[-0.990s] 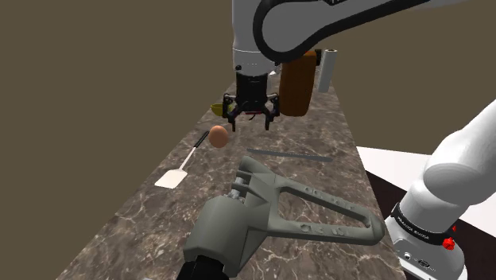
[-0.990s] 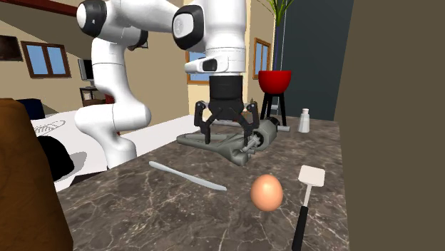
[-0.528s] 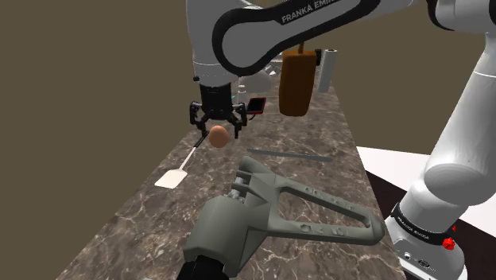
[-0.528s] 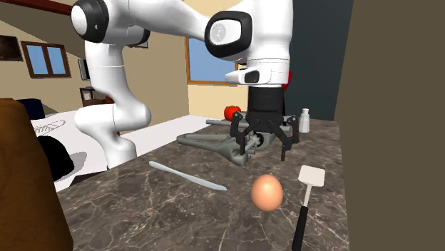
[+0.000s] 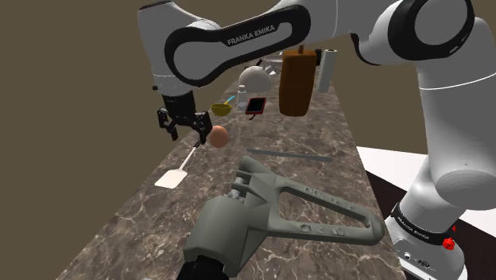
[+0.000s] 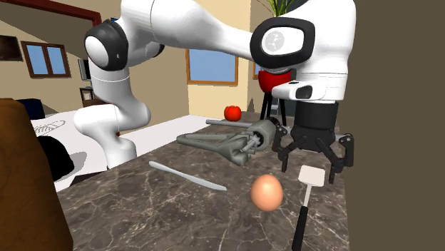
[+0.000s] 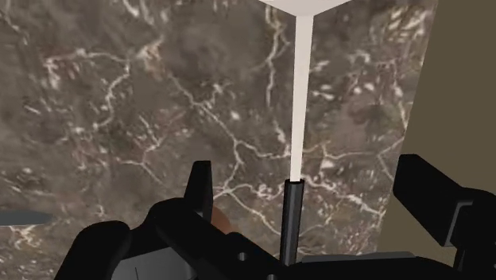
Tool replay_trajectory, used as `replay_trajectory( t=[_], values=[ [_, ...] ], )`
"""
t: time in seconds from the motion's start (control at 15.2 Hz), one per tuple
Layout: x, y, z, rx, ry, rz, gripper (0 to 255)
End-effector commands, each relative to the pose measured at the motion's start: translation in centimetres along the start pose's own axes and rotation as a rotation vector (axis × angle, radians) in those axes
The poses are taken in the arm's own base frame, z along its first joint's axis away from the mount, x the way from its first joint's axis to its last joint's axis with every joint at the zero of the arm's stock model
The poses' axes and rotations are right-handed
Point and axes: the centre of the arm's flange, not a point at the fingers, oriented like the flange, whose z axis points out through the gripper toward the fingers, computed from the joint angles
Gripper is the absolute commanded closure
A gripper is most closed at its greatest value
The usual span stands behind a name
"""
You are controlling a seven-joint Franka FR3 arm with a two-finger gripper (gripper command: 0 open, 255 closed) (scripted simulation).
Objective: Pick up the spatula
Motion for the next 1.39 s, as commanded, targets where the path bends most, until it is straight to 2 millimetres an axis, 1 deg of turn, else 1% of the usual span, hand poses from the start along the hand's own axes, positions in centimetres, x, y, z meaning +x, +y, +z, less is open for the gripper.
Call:
replay_trajectory(
  t=[0.0, 0.33, 0.4, 0.53, 0.59, 1.19, 1.32],
  values=[
    [0.0, -0.8, 0.9, -0.001, 0.004, 0.014, 0],
    [-0.1, -0.8, 3.5, -0.001, 0.004, 0.014, 0],
    [-0.2, -0.8, 4.3, -0.001, 0.004, 0.014, 0],
    [-0.2, -0.8, 4.3, -0.001, 0.004, 0.014, 0],
    [-0.2, -0.8, 4.4, -0.001, 0.004, 0.014, 255],
    [-0.2, -0.8, 4.3, -0.001, 0.004, 0.014, 255],
    [-0.1, -0.8, 3.3, -0.001, 0.004, 0.014, 255]
  ],
)
